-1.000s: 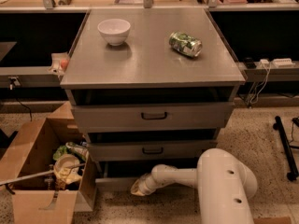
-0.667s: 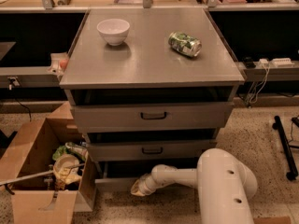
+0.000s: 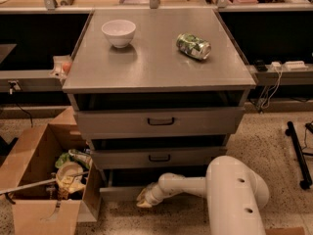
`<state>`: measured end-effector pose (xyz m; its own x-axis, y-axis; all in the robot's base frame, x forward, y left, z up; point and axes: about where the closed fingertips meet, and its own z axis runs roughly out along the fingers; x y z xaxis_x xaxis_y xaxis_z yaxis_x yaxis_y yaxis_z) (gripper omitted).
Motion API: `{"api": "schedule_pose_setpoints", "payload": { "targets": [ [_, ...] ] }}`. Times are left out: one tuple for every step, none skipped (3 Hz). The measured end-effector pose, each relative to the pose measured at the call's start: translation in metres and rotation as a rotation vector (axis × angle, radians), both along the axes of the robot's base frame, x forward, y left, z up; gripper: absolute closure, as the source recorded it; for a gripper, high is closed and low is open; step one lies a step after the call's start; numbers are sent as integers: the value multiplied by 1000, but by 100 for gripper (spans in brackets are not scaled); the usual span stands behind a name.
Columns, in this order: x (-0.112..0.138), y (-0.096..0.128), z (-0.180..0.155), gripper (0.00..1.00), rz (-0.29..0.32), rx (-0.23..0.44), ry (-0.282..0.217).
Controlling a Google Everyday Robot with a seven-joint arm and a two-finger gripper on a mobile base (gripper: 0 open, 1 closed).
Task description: Close bottom drawer
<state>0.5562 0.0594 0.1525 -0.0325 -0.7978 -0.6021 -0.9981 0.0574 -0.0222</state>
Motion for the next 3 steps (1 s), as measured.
{"api": "schedule_pose_setpoints", "payload": {
  "targets": [
    [0,0,0,4,0,0,0],
    [0,0,0,0,0,0,0],
    [0,0,0,0,0,0,0]
  ]
}}
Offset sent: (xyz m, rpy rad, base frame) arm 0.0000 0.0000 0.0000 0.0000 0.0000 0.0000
